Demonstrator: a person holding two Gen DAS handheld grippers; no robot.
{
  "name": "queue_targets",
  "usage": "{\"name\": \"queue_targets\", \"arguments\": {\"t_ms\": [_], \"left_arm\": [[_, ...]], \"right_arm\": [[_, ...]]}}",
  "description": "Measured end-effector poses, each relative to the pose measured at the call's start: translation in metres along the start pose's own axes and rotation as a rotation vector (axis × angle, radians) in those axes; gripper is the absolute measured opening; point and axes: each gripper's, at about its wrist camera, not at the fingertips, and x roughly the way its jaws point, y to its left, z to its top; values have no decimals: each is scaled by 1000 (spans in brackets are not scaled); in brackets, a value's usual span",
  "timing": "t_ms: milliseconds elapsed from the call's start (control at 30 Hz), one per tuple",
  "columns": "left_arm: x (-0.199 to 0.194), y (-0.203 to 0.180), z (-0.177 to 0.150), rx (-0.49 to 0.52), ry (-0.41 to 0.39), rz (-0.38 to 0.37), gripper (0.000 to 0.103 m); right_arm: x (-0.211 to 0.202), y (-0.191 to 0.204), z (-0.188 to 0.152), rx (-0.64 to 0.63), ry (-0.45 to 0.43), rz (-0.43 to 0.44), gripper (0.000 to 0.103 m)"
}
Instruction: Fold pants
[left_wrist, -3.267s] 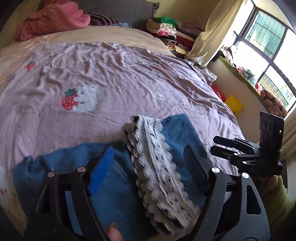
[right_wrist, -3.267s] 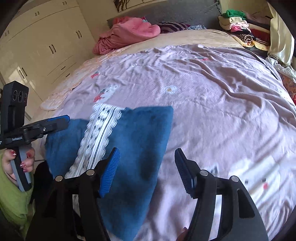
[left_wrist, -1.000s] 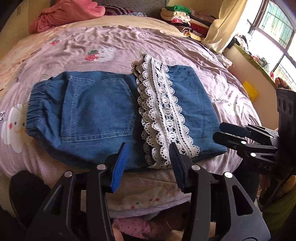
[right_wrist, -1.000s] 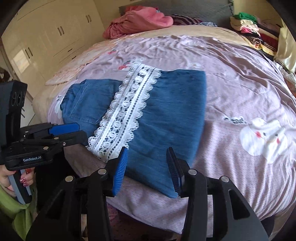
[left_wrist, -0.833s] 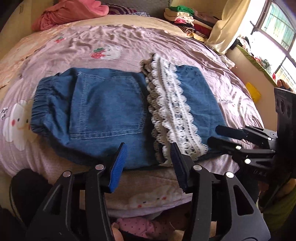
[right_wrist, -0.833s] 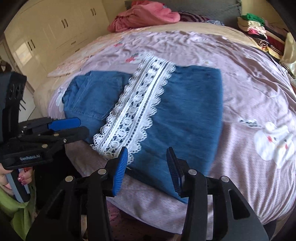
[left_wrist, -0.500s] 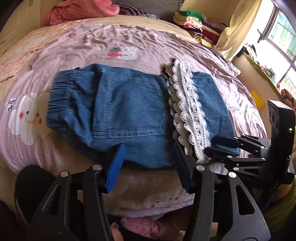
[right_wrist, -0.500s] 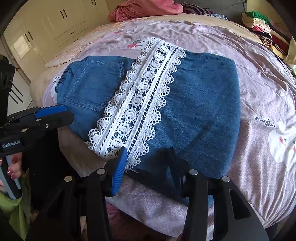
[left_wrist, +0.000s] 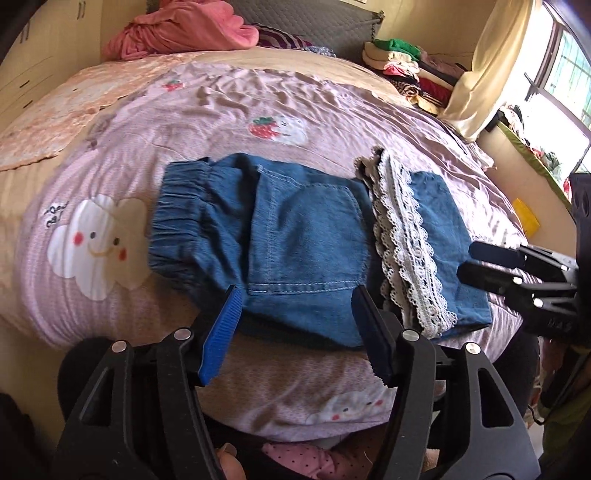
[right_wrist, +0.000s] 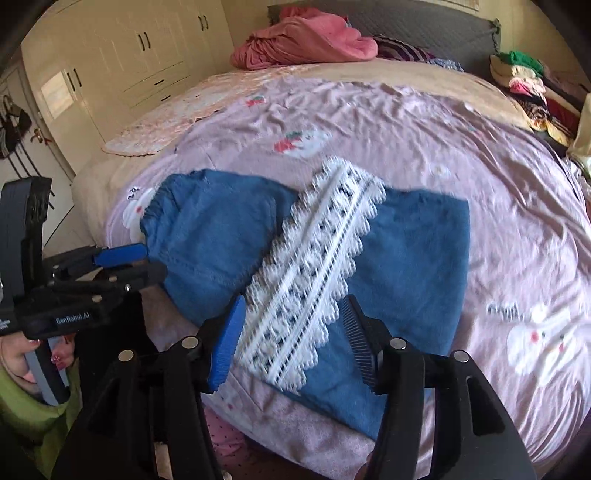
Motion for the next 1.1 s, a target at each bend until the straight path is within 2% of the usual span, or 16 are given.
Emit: {"name": "queue_targets", "arguments": {"t_ms": [500, 700, 933, 967, 1033, 1100], "left_arm": [[-3, 40, 6, -77, -22, 60, 67], [9, 60, 3, -129, 4, 84, 71], [25, 75, 0, -184, 33, 57, 75], [27, 77, 0, -190, 35, 52, 75], [31, 78, 0, -201, 38, 37, 77], [35, 78, 0, -202, 44, 33, 79]], "right_arm": [[27, 32, 75, -124, -21, 42, 67], [56, 47, 104, -173, 15, 71, 68], [94, 66, 127, -216, 78, 124, 68], [99, 68, 130, -216, 87, 136, 69], [108, 72, 135, -219, 106, 169, 76], [116, 79, 139, -235, 126, 195, 76]]}}
